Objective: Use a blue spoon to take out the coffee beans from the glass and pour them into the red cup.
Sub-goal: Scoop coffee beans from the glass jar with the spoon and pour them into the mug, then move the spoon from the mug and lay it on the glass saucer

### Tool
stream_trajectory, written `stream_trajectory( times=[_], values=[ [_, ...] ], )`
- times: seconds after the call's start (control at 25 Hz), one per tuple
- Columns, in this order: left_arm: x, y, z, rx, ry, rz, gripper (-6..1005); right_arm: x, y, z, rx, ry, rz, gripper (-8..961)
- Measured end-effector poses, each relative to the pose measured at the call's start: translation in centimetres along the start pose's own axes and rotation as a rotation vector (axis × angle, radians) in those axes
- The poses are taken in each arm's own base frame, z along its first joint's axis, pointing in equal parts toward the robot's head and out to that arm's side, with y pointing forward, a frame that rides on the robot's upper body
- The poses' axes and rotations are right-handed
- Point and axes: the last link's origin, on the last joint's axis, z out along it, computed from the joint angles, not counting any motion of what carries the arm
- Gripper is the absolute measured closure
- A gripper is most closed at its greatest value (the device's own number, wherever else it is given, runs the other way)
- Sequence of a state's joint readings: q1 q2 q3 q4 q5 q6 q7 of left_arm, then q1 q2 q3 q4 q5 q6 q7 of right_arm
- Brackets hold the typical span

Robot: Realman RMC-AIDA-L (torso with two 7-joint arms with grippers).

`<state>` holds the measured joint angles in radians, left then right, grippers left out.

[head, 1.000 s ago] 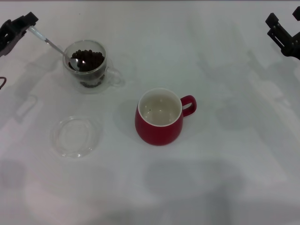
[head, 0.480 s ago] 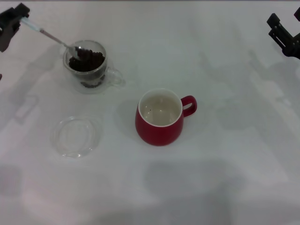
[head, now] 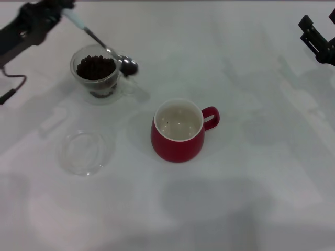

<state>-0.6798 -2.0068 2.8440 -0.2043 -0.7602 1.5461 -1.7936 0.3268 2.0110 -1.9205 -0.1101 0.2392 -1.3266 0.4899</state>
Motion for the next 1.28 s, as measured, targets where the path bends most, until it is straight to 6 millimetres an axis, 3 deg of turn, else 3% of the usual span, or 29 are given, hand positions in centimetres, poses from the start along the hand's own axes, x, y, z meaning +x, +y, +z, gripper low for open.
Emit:
stream_trajectory(
  times=[0.28,0.48,0.64,0.84,1.04,1.12,1.16,1.2,1.28],
  values=[
    [-1.5,1.6,3.9,-0.055,-0.270,0.134,863,0.1,0.0,-0.3,0.002,0.004,0.003,127],
    [-2.9,2.9,6.6,-0.138,-0.442,0.395,863,0.2,0.0,-0.8,0.005,0.004,0.007,127],
    [-3.4,3.4,7.4,-0.202,-0.464,0.582,864,0.3,-0.1,-1.4,0.010,0.002,0.008,127],
    [-2.9,3.8,7.7,-0.238,-0.396,0.687,864,0.3,-0.1,-1.6,0.012,0.000,0.009,127],
    [-1.5,4.1,5.9,-0.258,-0.193,0.644,864,0.3,-0.1,-1.5,0.013,-0.004,0.010,127],
    [-0.5,3.7,3.0,-0.233,-0.036,0.563,864,0.2,-0.1,-1.3,0.011,-0.008,0.009,127],
    [-0.5,3.7,3.0,-0.233,-0.036,0.563,864,0.1,-0.1,-1.2,0.009,-0.009,0.009,127],
    [0.0,2.3,-0.9,-0.160,0.109,0.423,864,0.1,-0.1,-1.1,0.008,-0.011,0.008,127],
    [-0.1,1.6,-3.1,-0.116,0.168,0.344,864,0.0,0.0,-0.8,0.005,-0.014,0.005,127]
  ],
)
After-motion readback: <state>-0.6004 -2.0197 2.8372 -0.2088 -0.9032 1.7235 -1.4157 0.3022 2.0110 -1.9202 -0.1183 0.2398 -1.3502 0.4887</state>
